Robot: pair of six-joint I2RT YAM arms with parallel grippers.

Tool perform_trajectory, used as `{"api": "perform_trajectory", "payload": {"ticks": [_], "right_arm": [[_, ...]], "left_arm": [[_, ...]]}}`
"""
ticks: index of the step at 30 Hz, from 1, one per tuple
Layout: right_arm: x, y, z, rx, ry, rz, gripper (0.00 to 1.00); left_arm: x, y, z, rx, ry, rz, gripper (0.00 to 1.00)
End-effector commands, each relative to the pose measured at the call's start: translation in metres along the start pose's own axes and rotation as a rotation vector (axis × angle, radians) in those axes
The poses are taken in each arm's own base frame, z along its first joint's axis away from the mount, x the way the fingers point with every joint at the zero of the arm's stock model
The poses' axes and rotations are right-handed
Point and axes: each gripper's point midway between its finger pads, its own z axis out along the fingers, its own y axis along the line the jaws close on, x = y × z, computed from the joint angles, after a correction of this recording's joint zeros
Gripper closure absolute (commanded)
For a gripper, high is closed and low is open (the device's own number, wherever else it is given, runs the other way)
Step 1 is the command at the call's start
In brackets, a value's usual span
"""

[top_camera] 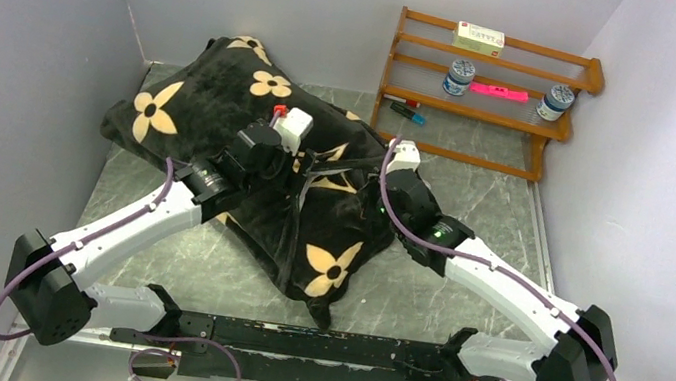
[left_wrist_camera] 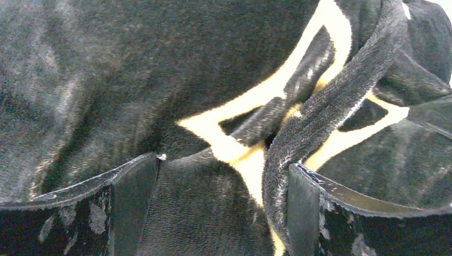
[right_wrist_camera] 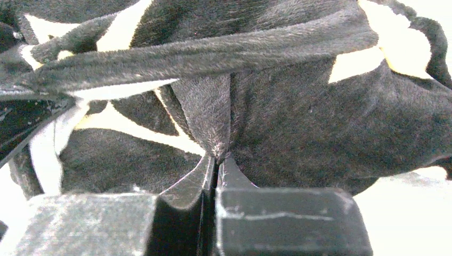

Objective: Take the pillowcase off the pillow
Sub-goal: Remove the pillow from the pillowcase.

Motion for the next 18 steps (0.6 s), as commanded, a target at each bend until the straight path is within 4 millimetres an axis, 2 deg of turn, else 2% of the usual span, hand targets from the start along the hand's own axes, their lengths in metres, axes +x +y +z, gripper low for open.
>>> {"api": "perform_trajectory", "payload": {"ticks": [1, 14, 16, 18], "right_arm": [[0.052, -0.078, -0.031, 0.271, 0.177, -0.084, 1.00], [0.085, -0.118, -0.064, 0.422, 0.253, -0.038, 1.00], [0.083, -0.115, -0.062, 0.406, 0.243, -0.034, 1.00], [0.070, -0.100, -0.055, 0.327, 0.195, -0.024, 1.00]], "left_arm": [[0.005, 0.023, 0.006, -0.094, 0.027, -0.018, 0.14], [0.010, 0.042, 0.011, -0.155, 0.049, -0.032, 0.14], [0.010, 0.037, 0.012, -0.127, 0.047, -0.026, 0.14], [0.011, 0.029, 0.015, -0.079, 0.049, -0.010, 0.14]]}}
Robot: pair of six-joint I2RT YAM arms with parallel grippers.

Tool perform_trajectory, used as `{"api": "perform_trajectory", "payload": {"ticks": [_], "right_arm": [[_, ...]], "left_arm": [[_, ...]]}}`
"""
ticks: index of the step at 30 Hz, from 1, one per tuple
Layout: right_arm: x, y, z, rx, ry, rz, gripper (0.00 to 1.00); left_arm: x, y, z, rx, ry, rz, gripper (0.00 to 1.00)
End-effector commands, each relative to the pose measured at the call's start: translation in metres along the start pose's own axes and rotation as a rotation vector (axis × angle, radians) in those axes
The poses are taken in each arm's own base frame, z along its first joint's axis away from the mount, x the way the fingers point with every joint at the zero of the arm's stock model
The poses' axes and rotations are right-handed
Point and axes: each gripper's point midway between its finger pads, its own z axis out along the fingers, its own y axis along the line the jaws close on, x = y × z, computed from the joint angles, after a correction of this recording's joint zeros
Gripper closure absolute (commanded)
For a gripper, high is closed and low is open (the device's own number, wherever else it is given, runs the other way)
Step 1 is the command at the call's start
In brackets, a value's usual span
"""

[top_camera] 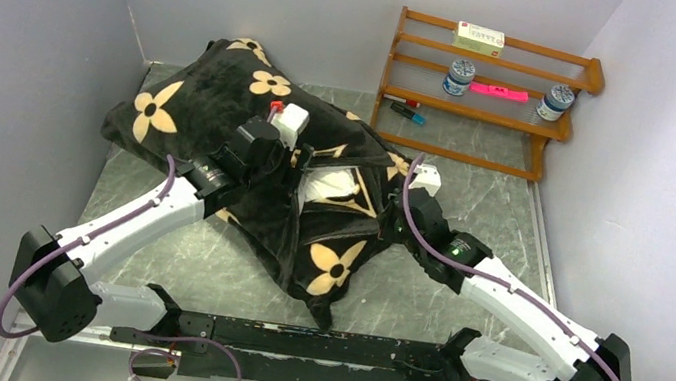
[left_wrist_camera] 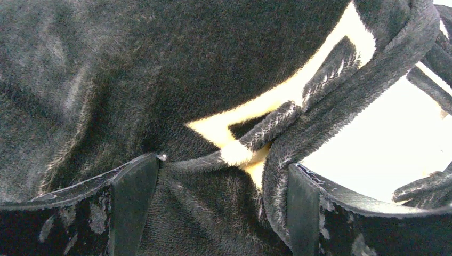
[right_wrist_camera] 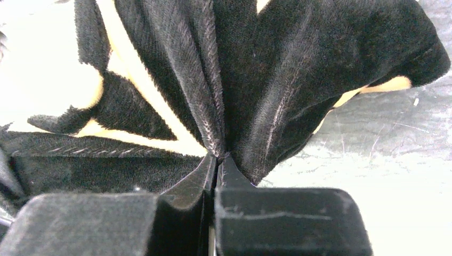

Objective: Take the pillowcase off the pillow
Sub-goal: Remove the pillow from the pillowcase.

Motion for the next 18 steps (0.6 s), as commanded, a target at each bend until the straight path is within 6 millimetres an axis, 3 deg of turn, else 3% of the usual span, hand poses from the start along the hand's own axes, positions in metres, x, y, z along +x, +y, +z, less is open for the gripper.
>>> {"api": "perform_trajectory", "payload": {"ticks": [1, 5, 12, 15, 18], "right_arm": [[0.019, -0.047, -0.006, 0.149, 0.057, -0.106, 1.00], [-0.025, 0.000, -0.001, -0.027, -0.067, -0.099, 0.85], [-0.095, 0.049, 0.001, -0.105, -0.176, -0.126, 0.23], [-0.111, 0.065, 0.003, -0.132, -0.194, -0.122, 0.10], [-0.120, 0.079, 0.008, -0.171, -0.198, -0.115, 0.03]], "left_arm": [[0.007, 0.010, 0.006, -0.013, 0.034, 0.022, 0.14], [0.006, -0.005, 0.005, 0.074, 0.026, 0.027, 0.14], [0.011, -0.021, 0.004, 0.165, 0.034, 0.023, 0.14], [0.011, -0.025, 0.003, 0.188, 0.031, 0.023, 0.13], [0.011, -0.025, 0.004, 0.188, 0.032, 0.023, 0.13]]}}
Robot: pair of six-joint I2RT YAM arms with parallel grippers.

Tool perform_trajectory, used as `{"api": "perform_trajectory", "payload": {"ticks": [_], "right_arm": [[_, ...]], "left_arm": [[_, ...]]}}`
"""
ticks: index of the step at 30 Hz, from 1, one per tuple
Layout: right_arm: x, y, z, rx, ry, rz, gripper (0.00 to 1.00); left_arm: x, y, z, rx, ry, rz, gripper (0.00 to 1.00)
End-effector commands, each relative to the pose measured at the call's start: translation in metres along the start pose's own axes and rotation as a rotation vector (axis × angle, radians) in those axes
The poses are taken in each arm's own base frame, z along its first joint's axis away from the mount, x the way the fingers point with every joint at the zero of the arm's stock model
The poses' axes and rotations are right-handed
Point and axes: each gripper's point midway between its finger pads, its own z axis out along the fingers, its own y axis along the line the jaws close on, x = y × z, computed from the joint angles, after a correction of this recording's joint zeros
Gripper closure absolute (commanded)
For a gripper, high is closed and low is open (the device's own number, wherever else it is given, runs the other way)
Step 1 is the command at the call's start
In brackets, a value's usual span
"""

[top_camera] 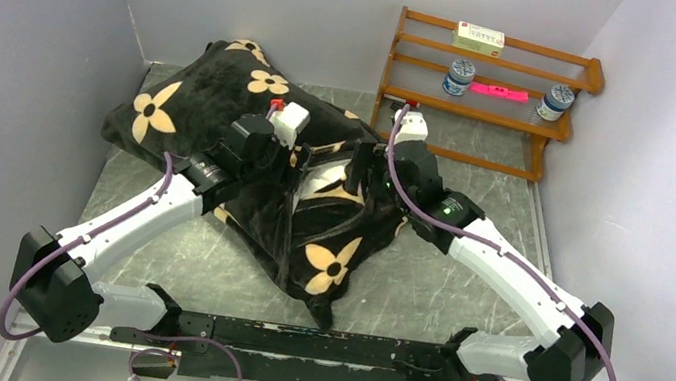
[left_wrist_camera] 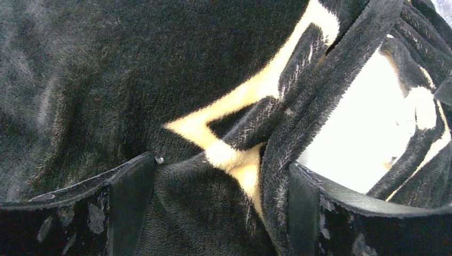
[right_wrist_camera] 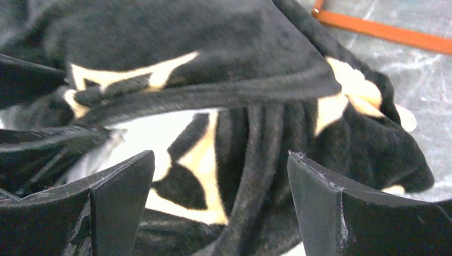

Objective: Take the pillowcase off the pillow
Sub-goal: Remove the pillow from the pillowcase.

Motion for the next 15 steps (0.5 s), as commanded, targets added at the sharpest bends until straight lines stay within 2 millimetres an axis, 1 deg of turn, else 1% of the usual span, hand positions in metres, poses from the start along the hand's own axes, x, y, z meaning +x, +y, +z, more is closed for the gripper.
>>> {"api": "perform_trajectory", "payload": {"ticks": [1, 5, 7, 10, 13, 15], "right_arm": [[-0.034, 0.022, 0.006, -0.062, -0.065, 0.005, 0.02], [-0.034, 0.024, 0.019, -0.046, -0.034, -0.007, 0.02], [-0.029, 0.021, 0.026, -0.023, -0.007, -0.020, 0.02], [-0.020, 0.014, 0.032, 0.014, 0.033, -0.045, 0.03], [-0.010, 0.005, 0.032, 0.033, 0.059, -0.057, 0.04], [0.000, -0.006, 0.030, 0.065, 0.084, -0.068, 0.04]], "left_arm": [[0.013, -0.014, 0.004, 0.076, 0.033, 0.002, 0.13], [0.013, -0.017, 0.004, 0.092, 0.033, -0.001, 0.13], [0.014, -0.017, 0.004, 0.093, 0.035, 0.000, 0.13], [0.016, -0.017, 0.004, 0.088, 0.040, 0.002, 0.13], [0.017, -0.016, 0.005, 0.088, 0.045, 0.002, 0.13], [0.018, -0.017, 0.006, 0.087, 0.052, 0.001, 0.13]]}}
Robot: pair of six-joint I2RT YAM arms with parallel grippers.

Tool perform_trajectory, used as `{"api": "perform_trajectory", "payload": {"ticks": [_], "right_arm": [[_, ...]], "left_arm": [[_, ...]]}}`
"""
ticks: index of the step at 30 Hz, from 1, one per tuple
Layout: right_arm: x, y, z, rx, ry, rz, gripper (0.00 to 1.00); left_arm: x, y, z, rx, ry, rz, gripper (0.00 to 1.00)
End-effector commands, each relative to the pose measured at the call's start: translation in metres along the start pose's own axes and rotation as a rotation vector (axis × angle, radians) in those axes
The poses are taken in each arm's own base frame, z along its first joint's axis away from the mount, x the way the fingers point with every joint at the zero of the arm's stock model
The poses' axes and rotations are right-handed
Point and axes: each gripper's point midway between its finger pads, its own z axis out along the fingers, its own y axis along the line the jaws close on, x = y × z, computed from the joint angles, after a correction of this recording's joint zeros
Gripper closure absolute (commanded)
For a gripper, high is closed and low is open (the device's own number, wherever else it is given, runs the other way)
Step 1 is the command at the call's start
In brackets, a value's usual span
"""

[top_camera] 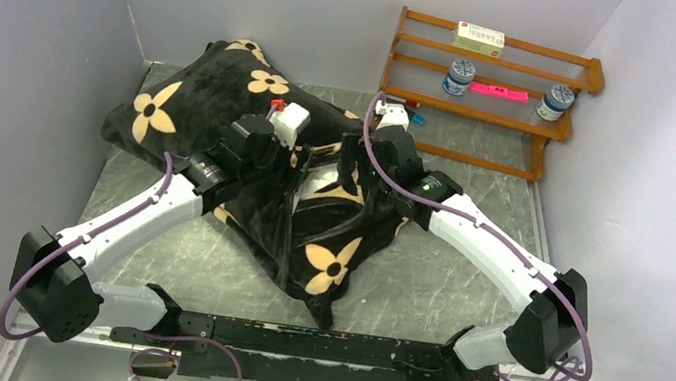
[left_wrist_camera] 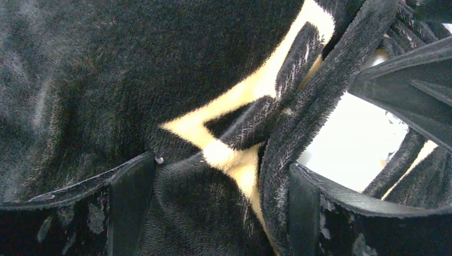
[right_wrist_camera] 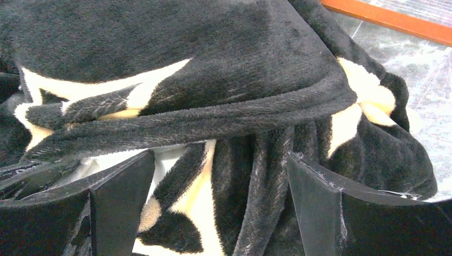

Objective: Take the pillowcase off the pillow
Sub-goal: Remove the pillow from the pillowcase.

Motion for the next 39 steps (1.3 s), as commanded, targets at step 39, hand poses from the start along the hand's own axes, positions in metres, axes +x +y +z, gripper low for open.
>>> {"api": "perform_trajectory", "payload": {"ticks": [39], "right_arm": [[0.121, -0.089, -0.001, -0.126, 0.067, 0.336, 0.39]], "left_arm": [[0.006, -0.036, -0.001, 0.184, 0.008, 0.015, 0.07]]}}
